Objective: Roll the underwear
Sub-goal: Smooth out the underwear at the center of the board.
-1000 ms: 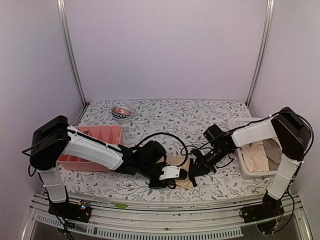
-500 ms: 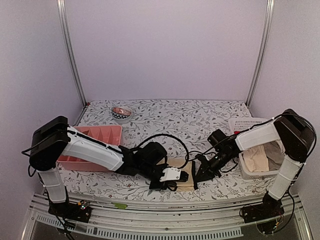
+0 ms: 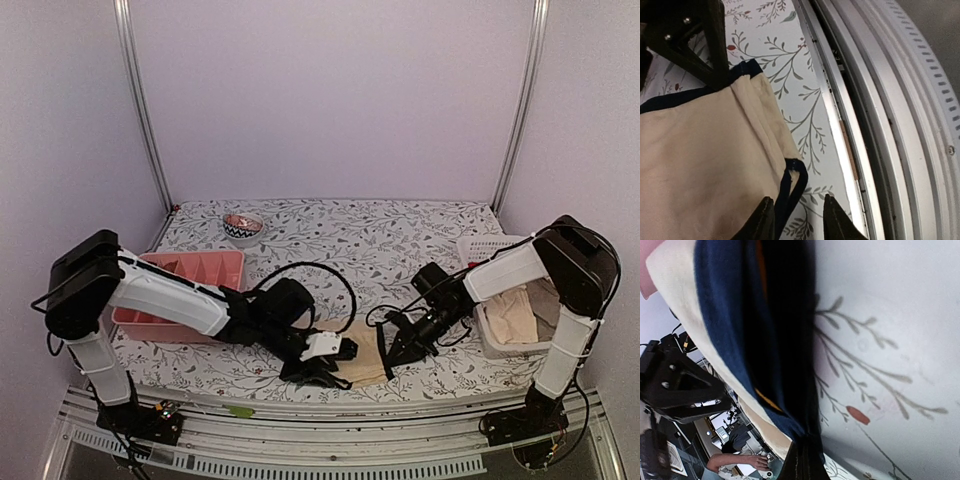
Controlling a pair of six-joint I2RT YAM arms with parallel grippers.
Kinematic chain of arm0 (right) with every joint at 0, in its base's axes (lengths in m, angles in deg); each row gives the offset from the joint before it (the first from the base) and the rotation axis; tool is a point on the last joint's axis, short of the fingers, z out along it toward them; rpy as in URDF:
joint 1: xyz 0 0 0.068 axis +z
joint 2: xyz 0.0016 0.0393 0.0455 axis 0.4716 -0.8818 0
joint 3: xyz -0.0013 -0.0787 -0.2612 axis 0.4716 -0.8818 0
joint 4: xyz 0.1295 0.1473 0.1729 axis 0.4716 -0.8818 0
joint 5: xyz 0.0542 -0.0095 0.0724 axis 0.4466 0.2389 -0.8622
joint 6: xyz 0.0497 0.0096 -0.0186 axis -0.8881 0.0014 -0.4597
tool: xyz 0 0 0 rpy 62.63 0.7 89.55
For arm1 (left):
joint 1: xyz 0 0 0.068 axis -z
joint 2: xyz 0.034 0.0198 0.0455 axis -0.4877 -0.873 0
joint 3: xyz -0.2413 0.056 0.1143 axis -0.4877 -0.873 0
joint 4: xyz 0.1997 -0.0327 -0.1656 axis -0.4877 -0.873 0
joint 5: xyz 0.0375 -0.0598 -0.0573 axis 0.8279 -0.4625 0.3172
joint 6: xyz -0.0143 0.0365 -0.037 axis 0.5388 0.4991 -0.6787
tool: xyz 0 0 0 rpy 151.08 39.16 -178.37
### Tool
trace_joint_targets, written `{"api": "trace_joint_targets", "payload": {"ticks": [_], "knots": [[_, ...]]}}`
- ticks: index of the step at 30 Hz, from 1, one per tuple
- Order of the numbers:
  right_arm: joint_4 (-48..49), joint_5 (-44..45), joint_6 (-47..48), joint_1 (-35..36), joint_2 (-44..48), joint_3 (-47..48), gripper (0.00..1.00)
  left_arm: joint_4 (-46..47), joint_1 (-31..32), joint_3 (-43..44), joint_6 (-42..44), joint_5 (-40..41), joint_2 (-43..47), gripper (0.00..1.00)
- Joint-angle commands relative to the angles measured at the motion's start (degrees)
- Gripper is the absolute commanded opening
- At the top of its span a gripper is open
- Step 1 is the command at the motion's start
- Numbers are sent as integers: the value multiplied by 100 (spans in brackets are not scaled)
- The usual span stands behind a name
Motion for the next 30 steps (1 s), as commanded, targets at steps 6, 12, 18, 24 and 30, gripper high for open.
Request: {"api": "trace_joint_targets", "payload": {"ticks": [6,12,18,24,30], "knots": [[-735,695,363,0,749,358,24,-1091,-1526,18,-423,-1146,1399,37],[-918,1237,472,-182,1118,1152,31,-1649,-1974,612,-166,-941,784,33],[-703,899,715,-178,231,2142,32,-1635,-1988,1054,-245,-432,263,33],[-489,587,742,-103,-746,2946,17,-1438,-1988,964,-159,-303,104,34],[-618,600,832,18,-1321,2919,13,-1504,-1946,983,61,87,-324,32]]}}
